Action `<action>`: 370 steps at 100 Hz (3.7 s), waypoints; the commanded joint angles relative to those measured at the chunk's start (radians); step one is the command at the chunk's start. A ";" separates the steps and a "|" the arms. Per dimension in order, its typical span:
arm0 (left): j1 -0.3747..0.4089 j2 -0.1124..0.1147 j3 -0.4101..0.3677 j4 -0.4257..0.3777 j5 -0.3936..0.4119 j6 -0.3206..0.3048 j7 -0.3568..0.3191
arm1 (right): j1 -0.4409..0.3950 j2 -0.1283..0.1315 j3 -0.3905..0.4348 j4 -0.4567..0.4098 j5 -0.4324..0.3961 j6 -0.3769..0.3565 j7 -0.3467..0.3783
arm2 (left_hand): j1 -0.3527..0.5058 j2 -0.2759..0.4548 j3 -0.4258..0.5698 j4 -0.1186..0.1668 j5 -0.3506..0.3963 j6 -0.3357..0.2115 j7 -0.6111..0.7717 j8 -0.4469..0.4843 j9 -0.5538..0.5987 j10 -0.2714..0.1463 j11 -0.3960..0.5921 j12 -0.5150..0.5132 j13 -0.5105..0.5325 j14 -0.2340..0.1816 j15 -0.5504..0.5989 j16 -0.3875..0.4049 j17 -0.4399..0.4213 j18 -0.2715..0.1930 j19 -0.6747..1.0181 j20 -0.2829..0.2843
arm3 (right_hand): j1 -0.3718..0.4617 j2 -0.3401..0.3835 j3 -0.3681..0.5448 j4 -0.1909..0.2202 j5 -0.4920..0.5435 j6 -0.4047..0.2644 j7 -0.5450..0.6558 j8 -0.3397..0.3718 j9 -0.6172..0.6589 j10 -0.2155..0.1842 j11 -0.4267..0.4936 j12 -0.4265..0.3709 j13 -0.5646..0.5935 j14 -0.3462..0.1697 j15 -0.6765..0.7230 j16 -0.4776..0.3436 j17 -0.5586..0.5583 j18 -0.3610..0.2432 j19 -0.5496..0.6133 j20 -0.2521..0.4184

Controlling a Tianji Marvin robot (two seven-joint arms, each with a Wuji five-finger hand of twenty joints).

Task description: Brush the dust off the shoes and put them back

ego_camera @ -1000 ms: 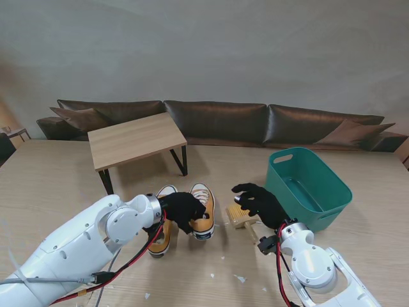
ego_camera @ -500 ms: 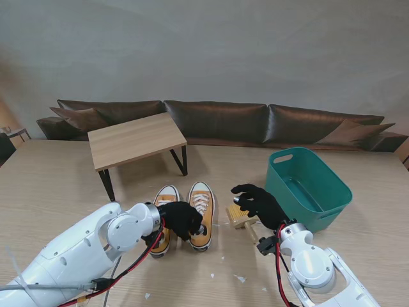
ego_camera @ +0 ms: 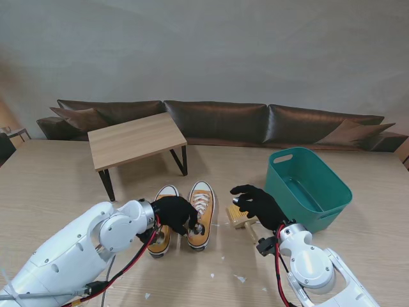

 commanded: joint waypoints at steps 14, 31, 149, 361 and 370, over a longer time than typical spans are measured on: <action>0.055 0.012 -0.083 -0.067 0.055 0.007 -0.015 | -0.006 -0.002 -0.004 -0.002 0.000 -0.001 0.019 | -0.062 0.083 0.002 0.005 -0.004 0.041 -0.123 -0.007 -0.050 0.006 -0.078 -0.180 -0.122 0.056 -0.204 -0.084 -0.097 -0.012 -0.086 -0.025 | -0.023 0.024 0.000 0.002 0.013 -0.001 0.001 -0.025 0.011 0.017 0.009 -0.004 0.024 0.007 0.014 0.015 -0.141 0.021 0.035 -0.020; 0.117 0.002 -0.160 -0.107 0.062 0.043 0.037 | -0.007 -0.002 -0.005 -0.002 -0.003 0.001 0.019 | -0.168 0.180 0.004 0.058 -0.013 0.062 -0.270 -0.053 -0.109 0.015 -0.154 -0.293 -0.243 0.102 -0.440 -0.203 -0.214 0.000 -0.289 -0.086 | -0.023 0.022 0.001 0.003 0.017 0.002 0.001 -0.025 0.009 0.016 0.009 -0.004 0.023 0.008 0.014 0.015 -0.141 0.021 0.036 -0.021; 0.487 -0.087 -0.455 -0.247 -0.155 0.108 0.410 | -0.073 0.034 -0.082 -0.143 -0.651 0.342 -0.088 | -0.139 0.303 -0.249 0.107 -0.140 0.176 -0.462 -0.225 -0.304 0.093 -0.270 -0.516 -0.495 0.159 -0.784 -0.471 -0.259 0.037 -1.109 -0.157 | -0.020 -0.282 -0.036 -0.024 0.146 0.007 0.137 0.124 0.013 -0.070 0.198 0.109 0.120 -0.066 0.286 0.118 -0.015 -0.053 0.454 0.012; 0.491 -0.088 -0.455 -0.255 -0.204 0.145 0.384 | 0.173 -0.110 -0.412 0.398 -0.605 0.705 -0.512 | -0.098 0.416 -0.339 0.123 -0.053 0.222 -0.432 -0.197 -0.250 0.148 -0.255 -0.494 -0.463 0.205 -0.765 -0.450 -0.279 0.056 -1.153 -0.084 | 0.343 -0.169 0.254 -0.249 0.294 0.122 0.646 0.023 0.405 -0.125 0.671 0.519 0.538 -0.350 1.325 0.457 0.467 -0.128 1.003 0.028; 0.493 -0.089 -0.455 -0.257 -0.208 0.147 0.386 | 0.174 -0.112 -0.410 0.397 -0.600 0.713 -0.510 | -0.095 0.423 -0.349 0.124 -0.050 0.224 -0.431 -0.196 -0.250 0.150 -0.255 -0.493 -0.461 0.208 -0.762 -0.447 -0.279 0.058 -1.153 -0.083 | 0.325 -0.147 0.254 -0.257 0.289 0.146 0.696 0.072 0.421 -0.136 0.704 0.528 0.538 -0.362 1.365 0.472 0.501 -0.117 1.021 0.025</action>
